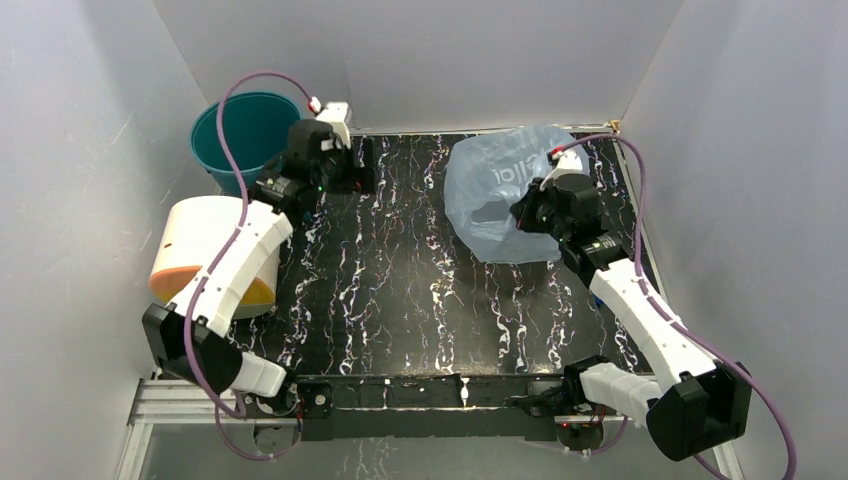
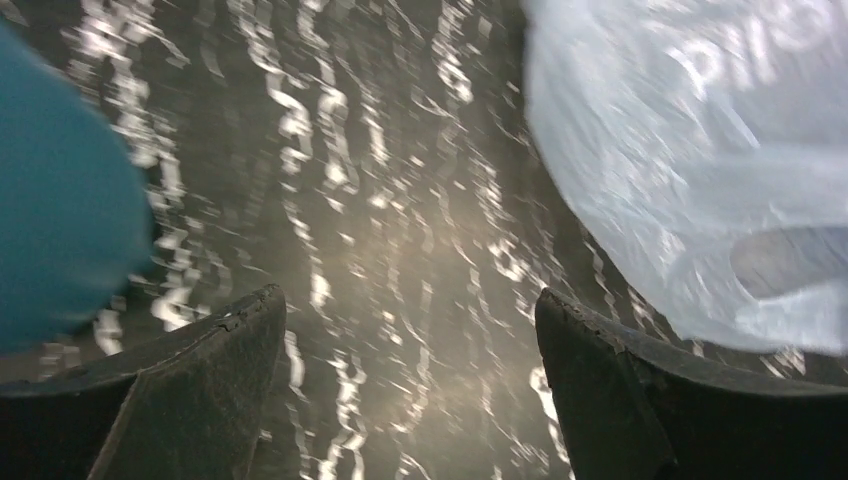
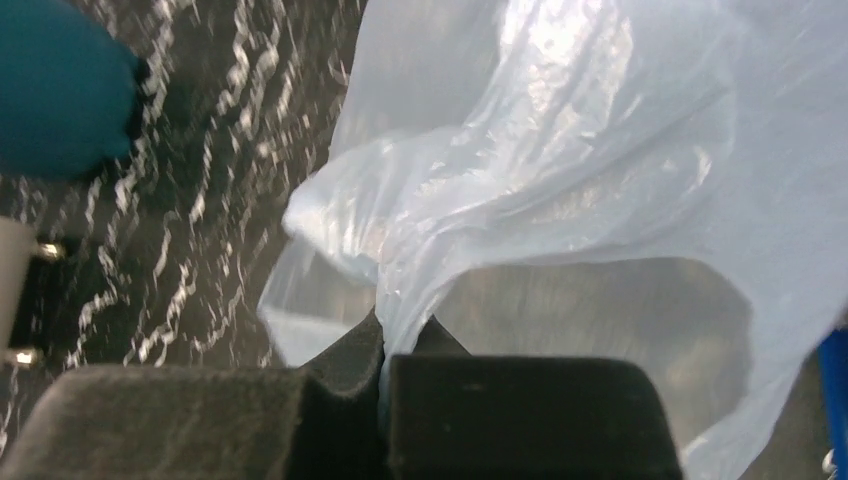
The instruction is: Put the trash bags into the trash bin
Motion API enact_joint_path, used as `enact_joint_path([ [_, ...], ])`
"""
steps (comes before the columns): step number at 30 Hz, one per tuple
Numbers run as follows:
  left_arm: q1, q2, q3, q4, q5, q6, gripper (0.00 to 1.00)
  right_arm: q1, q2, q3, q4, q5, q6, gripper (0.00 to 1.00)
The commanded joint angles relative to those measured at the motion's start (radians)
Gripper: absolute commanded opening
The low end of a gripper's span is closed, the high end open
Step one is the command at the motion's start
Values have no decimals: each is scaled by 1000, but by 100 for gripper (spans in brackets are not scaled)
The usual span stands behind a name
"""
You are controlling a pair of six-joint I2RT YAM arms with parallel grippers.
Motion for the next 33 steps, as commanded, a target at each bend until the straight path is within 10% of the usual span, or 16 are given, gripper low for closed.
enact_joint_path([
  [1,82,74,217,-161,-127,143,93,1,3,-64,-34,-106,55,0],
  [23,386,419,662,-364,79,216,88,2,22,-63,-13,-306,111,0],
  [33,393,471,648,-393,250,237,48,2,39,-55,-34,-320,129,0],
])
